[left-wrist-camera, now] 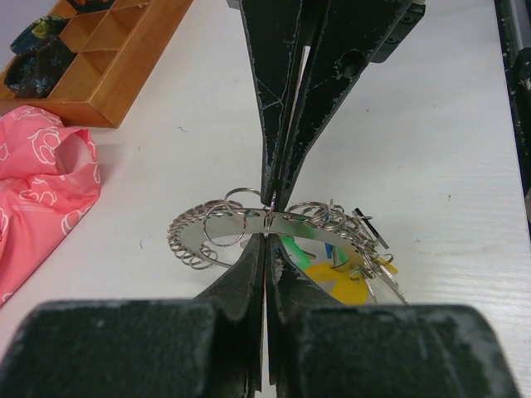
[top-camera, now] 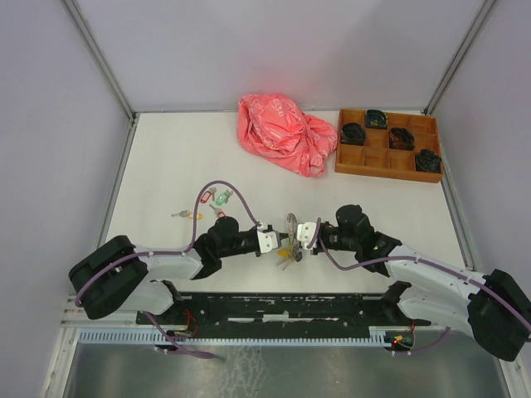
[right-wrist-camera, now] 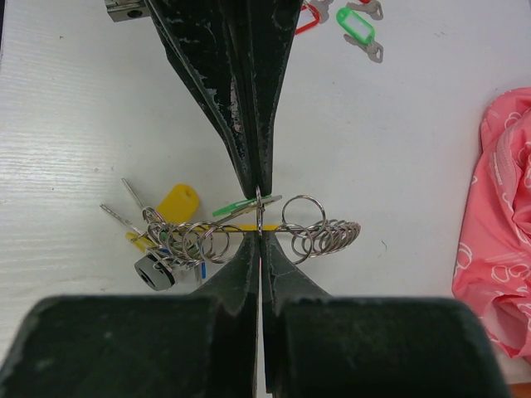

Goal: Put the keys on the keyring

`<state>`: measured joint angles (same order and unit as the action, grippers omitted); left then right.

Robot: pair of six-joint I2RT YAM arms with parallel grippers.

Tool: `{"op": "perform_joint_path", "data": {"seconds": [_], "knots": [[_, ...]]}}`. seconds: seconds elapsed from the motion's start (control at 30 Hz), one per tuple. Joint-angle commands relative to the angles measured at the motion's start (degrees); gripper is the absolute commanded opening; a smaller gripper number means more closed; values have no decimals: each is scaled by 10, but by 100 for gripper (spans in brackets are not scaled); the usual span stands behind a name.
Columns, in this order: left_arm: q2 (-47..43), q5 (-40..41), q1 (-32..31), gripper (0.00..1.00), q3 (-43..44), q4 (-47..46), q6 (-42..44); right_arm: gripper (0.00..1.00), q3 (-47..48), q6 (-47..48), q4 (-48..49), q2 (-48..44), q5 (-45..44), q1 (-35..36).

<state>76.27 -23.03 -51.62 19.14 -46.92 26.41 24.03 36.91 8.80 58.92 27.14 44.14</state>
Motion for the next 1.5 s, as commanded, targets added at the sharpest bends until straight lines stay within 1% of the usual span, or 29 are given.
{"op": "perform_joint_path", "data": {"seconds": [0.0,0.17,0.5,0.67,0.8,1.03,1.13,1.3,1.47], "knots": [[5,-9,-3,3,27,-36,-28,1,30,8,36,-12,44,3],[1,-23,-4,3,31,-31,-31,0,37,21,22,-5,51,5],[-11,-33,-9,3,42,8,-14,1,52,35,-10,0,48,10],[-16,-34,-9,3,51,33,-36,1,45,44,-4,-13,45,11],[-19,-45,-2,3,51,45,-77,0,29,38,15,-32,41,11],[-23,-79,23,3,36,43,-155,1,-10,-7,79,-64,32,11],[-23,-88,36,3,26,24,-188,1,-23,-28,103,-71,30,11],[-21,-108,53,3,15,-5,-230,1,-57,-91,191,-76,19,11],[-14,-102,54,3,8,-38,-257,1,-105,-180,341,-52,-11,11]]}}
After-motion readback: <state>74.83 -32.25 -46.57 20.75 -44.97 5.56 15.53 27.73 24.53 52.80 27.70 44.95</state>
